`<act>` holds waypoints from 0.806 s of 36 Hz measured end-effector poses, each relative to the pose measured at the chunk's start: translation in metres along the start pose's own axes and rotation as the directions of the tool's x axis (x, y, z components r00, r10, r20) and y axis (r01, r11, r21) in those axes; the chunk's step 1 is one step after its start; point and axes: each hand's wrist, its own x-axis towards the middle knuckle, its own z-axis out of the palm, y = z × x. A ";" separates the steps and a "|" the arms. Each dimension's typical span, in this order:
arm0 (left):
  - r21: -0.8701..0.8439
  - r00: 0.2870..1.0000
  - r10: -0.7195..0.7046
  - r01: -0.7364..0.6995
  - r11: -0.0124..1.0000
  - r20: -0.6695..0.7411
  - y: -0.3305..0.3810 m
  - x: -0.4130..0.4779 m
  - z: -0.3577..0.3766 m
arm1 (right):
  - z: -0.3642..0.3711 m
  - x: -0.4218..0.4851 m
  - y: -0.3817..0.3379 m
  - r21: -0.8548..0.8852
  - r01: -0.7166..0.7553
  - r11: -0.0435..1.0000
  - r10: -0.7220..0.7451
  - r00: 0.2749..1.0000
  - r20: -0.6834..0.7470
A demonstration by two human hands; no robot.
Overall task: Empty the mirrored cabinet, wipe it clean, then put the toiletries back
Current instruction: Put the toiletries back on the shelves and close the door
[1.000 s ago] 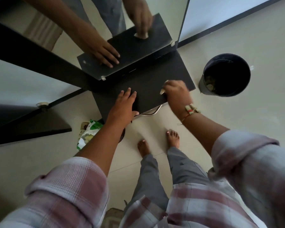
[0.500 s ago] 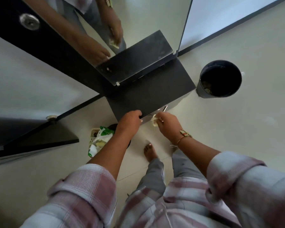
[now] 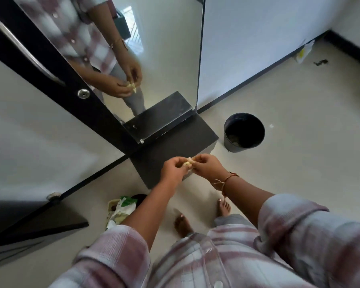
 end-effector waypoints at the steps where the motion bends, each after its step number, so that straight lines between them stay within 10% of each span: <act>1: -0.018 1.000 -0.011 0.011 1.000 -0.006 0.003 0.000 0.003 | -0.005 -0.001 0.000 0.005 -0.003 1.000 0.003 1.000 0.005; 29: 0.443 0.970 0.131 -0.211 0.871 0.204 0.164 0.084 0.287 | -0.333 0.055 0.052 0.208 -0.085 0.974 0.093 0.995 -0.030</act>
